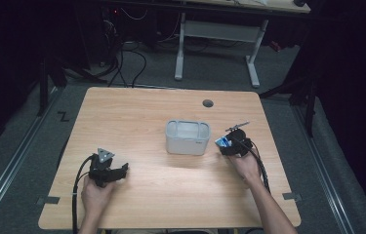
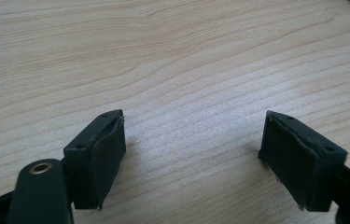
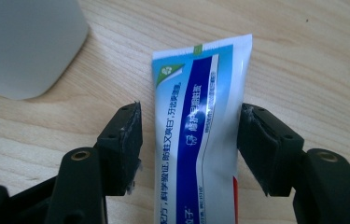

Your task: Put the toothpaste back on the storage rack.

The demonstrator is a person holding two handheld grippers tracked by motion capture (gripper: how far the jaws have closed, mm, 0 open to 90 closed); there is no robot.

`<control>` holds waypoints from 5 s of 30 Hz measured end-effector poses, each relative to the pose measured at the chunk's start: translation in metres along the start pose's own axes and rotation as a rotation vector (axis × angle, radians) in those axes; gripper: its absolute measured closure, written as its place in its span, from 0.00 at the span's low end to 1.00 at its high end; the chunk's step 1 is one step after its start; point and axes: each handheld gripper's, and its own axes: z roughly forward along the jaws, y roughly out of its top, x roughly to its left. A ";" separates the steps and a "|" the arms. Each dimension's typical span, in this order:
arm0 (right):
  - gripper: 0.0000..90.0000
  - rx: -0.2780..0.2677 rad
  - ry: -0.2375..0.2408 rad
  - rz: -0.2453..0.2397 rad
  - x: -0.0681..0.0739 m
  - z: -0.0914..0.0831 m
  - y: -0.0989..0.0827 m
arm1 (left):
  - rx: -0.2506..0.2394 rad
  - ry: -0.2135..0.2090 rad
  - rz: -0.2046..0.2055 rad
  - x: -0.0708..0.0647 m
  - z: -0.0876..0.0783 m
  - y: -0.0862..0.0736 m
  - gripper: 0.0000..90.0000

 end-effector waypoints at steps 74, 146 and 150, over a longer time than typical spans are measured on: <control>0.81 -0.173 0.249 0.013 -0.024 -0.082 -0.014 | 0.000 -0.003 0.003 0.001 0.000 0.000 0.25; 0.82 -0.434 0.411 -0.099 0.019 -0.154 0.034 | -0.001 -0.009 0.010 -0.001 0.000 0.000 0.26; 0.81 -0.462 0.435 -0.092 0.016 -0.156 0.042 | -0.001 -0.007 0.011 -0.001 0.000 0.000 0.26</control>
